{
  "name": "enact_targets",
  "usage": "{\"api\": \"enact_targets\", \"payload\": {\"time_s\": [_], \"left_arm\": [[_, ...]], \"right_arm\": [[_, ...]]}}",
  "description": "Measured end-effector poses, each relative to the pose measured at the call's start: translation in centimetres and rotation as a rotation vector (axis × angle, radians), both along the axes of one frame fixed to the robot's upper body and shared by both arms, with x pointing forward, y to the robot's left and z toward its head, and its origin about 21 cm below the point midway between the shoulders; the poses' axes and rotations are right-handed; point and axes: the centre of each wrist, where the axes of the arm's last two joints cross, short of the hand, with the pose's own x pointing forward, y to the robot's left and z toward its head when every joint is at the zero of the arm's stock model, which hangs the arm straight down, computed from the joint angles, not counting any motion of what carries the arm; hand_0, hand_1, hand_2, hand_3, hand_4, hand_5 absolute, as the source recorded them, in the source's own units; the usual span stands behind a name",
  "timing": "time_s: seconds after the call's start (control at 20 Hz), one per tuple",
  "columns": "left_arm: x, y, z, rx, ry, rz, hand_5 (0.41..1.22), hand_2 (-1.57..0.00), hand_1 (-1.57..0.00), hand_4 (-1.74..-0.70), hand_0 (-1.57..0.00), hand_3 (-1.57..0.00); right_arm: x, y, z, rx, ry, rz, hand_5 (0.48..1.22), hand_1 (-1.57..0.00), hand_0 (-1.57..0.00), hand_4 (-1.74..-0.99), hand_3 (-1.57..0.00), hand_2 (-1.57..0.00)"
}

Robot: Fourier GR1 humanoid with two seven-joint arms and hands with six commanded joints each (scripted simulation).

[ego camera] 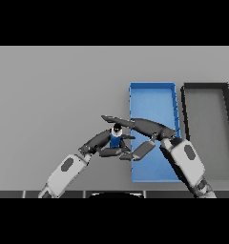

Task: Pick up the blue pipe and place it into the blue bin.

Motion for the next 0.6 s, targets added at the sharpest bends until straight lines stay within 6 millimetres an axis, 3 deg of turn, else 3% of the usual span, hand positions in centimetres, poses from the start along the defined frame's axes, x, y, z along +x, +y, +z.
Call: {"api": "enact_targets", "payload": {"time_s": [0.2, 0.25, 0.3, 0.35, 0.4, 0.45, 0.55, 0.6], "left_arm": [[0.2, 0.0, 0.2, 0.005, -0.022, 0.004, 1.221, -1.57, -1.57, -1.47, -1.57, -1.56], [0.2, -0.1, 0.1, 0.011, -0.007, 0.013, 1.221, -1.57, -1.57, -1.52, -1.57, -1.56], [0.2, -0.4, 0.2, 0.011, 0.001, 0.017, 1.221, -1.57, -1.57, -1.57, -1.57, -1.28], [0.2, -0.5, 0.2, 0.007, -0.008, 0.007, 1.221, -1.57, -1.57, -1.60, -1.57, -1.19], [0.4, -0.5, 0.1, 0.065, -0.018, 0.028, 1.221, -1.57, -1.53, -1.63, -1.57, -1.12], [0.5, -0.2, 0.4, 0.135, -0.043, 0.029, 1.221, -1.57, -1.54, -1.65, -1.57, -1.12], [0.2, -0.1, 0.6, 0.117, -0.061, 0.036, 1.221, -1.57, -1.55, -1.68, -1.57, -1.28], [0.3, -0.3, 0.7, 0.085, -0.058, 0.028, 1.221, -1.57, -1.55, -1.69, -1.57, -1.34]], "right_arm": [[0.9, 2.2, 0.0, -0.024, 0.017, 0.039, 0.498, 0.00, 0.00, -1.210, 0.00, -0.01], [1.3, 2.6, 0.0, -0.039, 0.028, 0.044, 0.493, -0.03, -0.02, -1.236, -0.03, -0.05], [1.5, 3.0, 0.0, -0.042, 0.030, 0.059, 0.483, -0.14, -0.11, -1.291, -0.12, -0.16], [1.7, 3.9, 0.3, -0.049, 0.024, 0.076, 0.477, -0.30, -0.26, -1.348, -0.25, -0.31], [1.7, 4.4, 0.5, -0.059, 0.014, 0.091, 0.477, -0.49, -0.47, -1.365, -0.52, -0.49], [1.9, 4.8, 0.5, -0.065, 0.007, 0.105, 0.486, -0.70, -0.69, -1.433, -0.66, -0.71], [2.0, 4.7, 0.9, -0.025, 0.008, 0.130, 0.570, -1.02, -1.01, -1.527, -0.88, -1.02], [1.8, 5.1, 0.7, -0.016, 0.023, 0.141, 0.638, -1.13, -1.12, -1.498, -1.02, -1.13]]}}
